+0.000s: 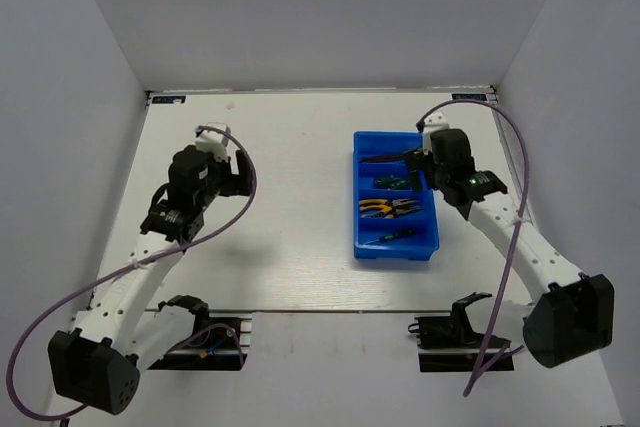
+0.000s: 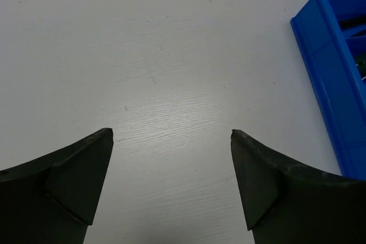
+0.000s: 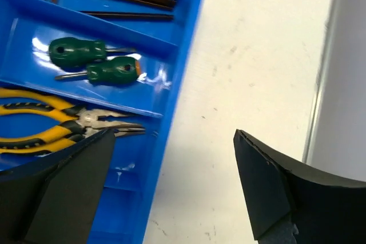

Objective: Sort the tools into containers

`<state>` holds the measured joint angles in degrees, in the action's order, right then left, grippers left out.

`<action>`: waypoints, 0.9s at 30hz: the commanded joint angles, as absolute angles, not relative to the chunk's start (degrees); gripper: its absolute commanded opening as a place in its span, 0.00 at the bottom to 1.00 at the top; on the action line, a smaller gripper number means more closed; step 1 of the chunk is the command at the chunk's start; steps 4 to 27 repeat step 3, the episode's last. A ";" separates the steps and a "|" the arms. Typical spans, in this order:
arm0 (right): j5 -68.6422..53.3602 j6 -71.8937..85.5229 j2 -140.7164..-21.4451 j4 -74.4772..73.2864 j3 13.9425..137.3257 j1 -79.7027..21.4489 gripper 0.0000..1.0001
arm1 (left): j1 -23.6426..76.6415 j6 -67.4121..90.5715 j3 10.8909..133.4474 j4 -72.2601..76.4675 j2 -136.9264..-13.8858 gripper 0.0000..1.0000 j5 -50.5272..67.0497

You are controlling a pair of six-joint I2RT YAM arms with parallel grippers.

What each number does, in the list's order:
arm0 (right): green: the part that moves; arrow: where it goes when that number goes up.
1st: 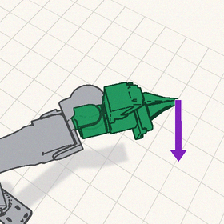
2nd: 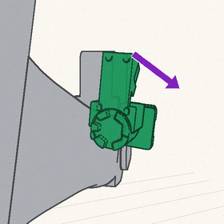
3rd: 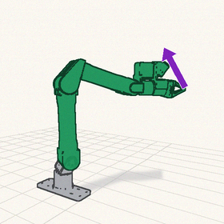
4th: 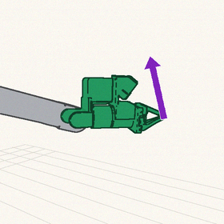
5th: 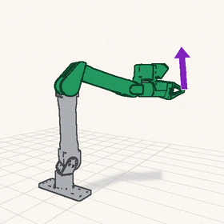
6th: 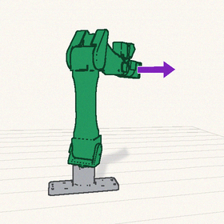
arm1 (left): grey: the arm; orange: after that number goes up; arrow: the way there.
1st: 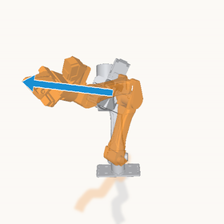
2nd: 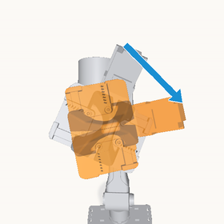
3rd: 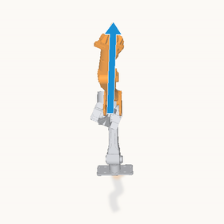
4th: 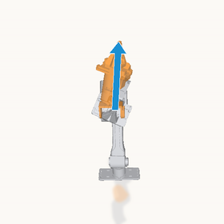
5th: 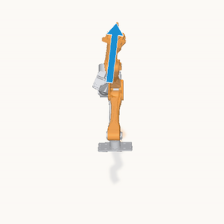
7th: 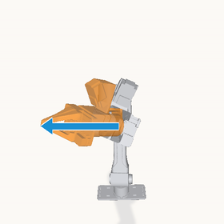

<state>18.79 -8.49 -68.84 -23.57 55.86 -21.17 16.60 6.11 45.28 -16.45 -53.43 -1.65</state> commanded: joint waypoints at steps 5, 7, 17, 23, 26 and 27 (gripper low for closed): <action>27.42 -3.95 -59.69 -19.51 49.31 -20.13 0.90 | 16.35 5.36 45.62 -15.29 -54.76 0.95 1.32; 27.42 -3.95 -59.69 -19.51 49.31 -20.13 0.90 | 16.35 5.36 45.62 -15.29 -54.76 0.95 1.32; 27.42 -3.95 -59.69 -19.51 49.31 -20.13 0.90 | 16.35 5.36 45.62 -15.29 -54.76 0.95 1.32; 27.42 -3.95 -59.69 -19.51 49.31 -20.13 0.90 | 16.35 5.36 45.62 -15.29 -54.76 0.95 1.32; 27.42 -3.95 -59.69 -19.51 49.31 -20.13 0.90 | 16.35 5.36 45.62 -15.29 -54.76 0.95 1.32; 27.42 -3.95 -59.69 -19.51 49.31 -20.13 0.90 | 16.35 5.36 45.62 -15.29 -54.76 0.95 1.32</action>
